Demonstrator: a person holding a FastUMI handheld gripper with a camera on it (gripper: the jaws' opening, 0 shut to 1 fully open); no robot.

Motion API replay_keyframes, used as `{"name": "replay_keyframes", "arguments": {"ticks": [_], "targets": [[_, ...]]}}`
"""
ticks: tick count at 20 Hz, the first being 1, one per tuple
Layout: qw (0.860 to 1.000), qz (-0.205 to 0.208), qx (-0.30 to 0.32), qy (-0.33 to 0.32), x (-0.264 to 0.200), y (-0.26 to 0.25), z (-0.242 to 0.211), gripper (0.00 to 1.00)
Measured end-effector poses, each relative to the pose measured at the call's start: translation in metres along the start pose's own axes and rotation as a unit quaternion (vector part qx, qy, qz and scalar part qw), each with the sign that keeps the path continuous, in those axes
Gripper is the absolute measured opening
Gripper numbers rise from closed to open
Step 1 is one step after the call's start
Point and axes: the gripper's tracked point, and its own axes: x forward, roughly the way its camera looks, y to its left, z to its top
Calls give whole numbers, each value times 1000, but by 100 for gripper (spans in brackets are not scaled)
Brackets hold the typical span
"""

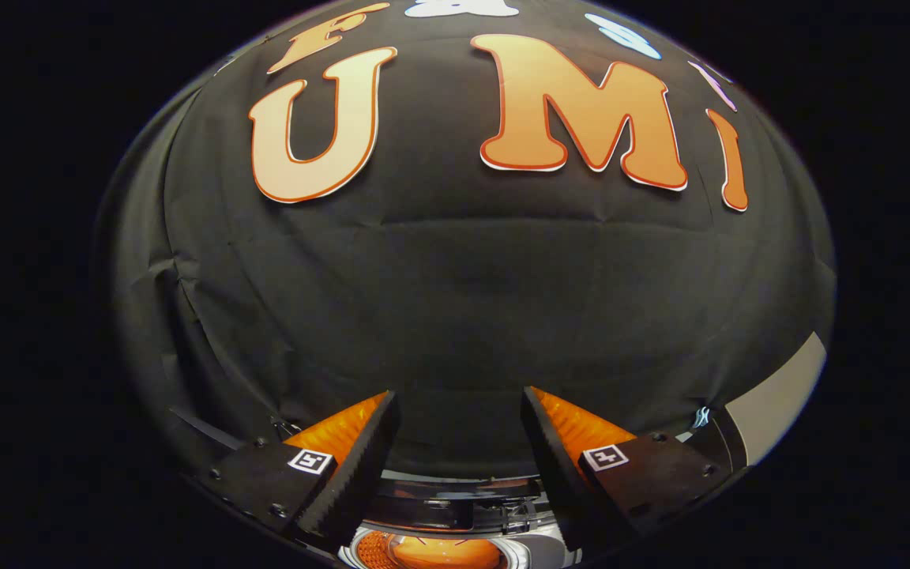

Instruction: Put the clothes into the washing machine and then close the washing machine lid.

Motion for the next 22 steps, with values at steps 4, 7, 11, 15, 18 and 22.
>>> {"name": "replay_keyframes", "arguments": {"ticks": [4, 7, 11, 15, 18, 22], "targets": [[999, 4, 1, -46, -17, 2, -1, 100], [998, 9, 1, -56, -30, 1, -7, 100], [998, 10, -1, -67, -52, 2, -15, 100], [998, 10, -3, -55, -75, 3, -34, 99], [998, 8, -3, -62, -93, 3, -46, 99], [997, 5, -3, -75, -110, 4, -61, 99]]}}
